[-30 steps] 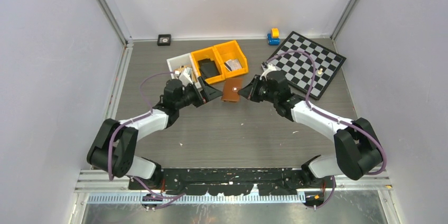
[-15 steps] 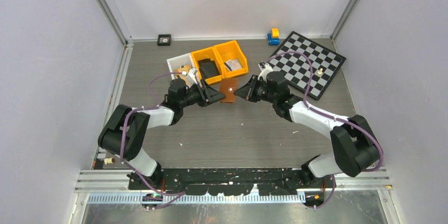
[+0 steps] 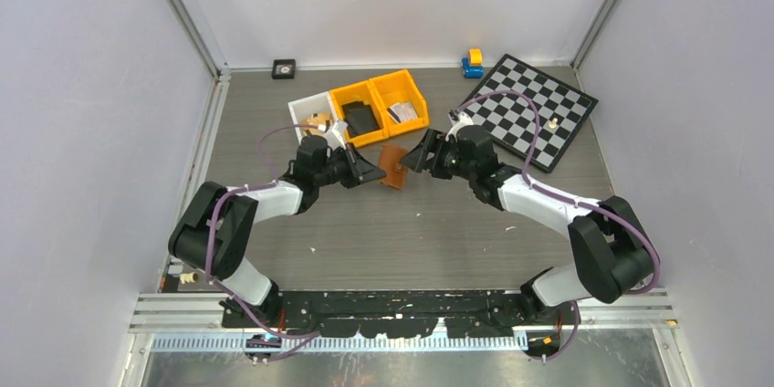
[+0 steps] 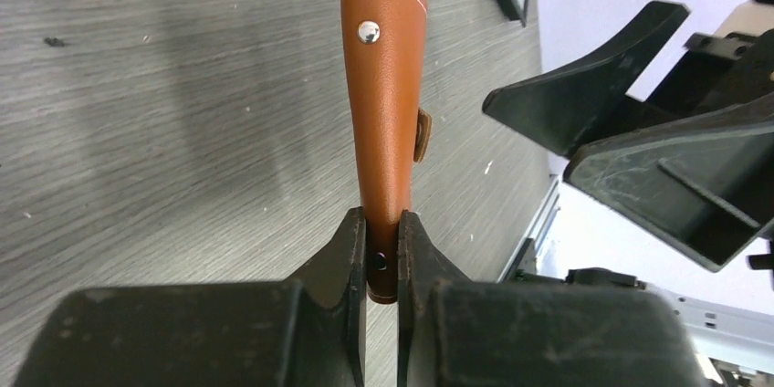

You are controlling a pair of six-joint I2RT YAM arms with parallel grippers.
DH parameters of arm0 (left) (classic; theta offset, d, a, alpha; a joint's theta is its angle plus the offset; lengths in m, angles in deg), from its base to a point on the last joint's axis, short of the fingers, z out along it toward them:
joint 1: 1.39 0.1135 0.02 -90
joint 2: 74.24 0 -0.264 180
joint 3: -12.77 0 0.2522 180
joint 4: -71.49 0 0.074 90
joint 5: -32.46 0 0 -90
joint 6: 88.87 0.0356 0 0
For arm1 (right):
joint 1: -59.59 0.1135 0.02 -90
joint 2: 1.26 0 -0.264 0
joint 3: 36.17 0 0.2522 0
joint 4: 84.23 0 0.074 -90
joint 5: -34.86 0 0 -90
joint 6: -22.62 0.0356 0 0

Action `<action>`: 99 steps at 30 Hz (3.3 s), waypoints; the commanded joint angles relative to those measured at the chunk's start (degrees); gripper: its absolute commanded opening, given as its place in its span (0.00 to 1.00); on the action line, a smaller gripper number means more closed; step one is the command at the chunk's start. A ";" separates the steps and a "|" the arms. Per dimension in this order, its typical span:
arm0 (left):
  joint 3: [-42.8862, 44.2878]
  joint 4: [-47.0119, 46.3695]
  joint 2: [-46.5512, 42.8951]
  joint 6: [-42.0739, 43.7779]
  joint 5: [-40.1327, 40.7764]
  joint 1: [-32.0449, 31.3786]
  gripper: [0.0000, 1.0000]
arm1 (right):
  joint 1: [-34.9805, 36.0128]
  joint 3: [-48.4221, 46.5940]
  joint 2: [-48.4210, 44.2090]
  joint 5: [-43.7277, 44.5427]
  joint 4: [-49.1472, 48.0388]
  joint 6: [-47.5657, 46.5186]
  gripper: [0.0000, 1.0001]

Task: Take the credit cards out of the card holder
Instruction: Place the card holder at the center of the board.

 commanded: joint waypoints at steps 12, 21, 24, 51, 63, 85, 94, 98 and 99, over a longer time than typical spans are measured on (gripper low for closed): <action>4.51 4.92 -3.35 6.56 3.39 -3.89 0.00 | 3.96 -9.74 8.56 5.25 7.95 -3.59 0.78; 3.23 7.43 -7.79 8.82 7.64 -3.89 0.00 | 3.95 -15.29 14.82 10.36 17.75 -4.69 0.55; 2.49 7.15 -9.09 8.83 8.68 -3.89 0.00 | 3.94 -16.22 15.70 10.29 18.83 -4.94 0.51; -0.35 8.11 -13.09 8.44 13.71 -3.27 0.00 | 3.96 -9.47 6.66 5.69 9.04 -4.81 0.81; -0.73 -0.39 -10.13 6.37 6.34 -3.28 0.00 | 4.14 -9.29 9.64 -1.28 3.98 -2.83 0.89; -1.93 2.80 -14.03 7.74 10.80 -3.28 0.00 | 4.15 -17.95 15.94 8.30 21.28 -5.33 0.43; -1.96 5.61 -16.27 9.29 13.18 -3.19 0.00 | 4.14 -19.80 17.90 9.44 24.01 -5.76 0.38; -1.96 7.27 -17.20 9.62 14.65 -3.19 0.00 | 4.12 -20.26 18.44 10.24 24.67 -6.14 0.37; -1.96 7.28 -17.22 9.56 14.63 -3.19 0.00 | 4.14 -20.50 18.62 10.41 24.96 -6.14 0.37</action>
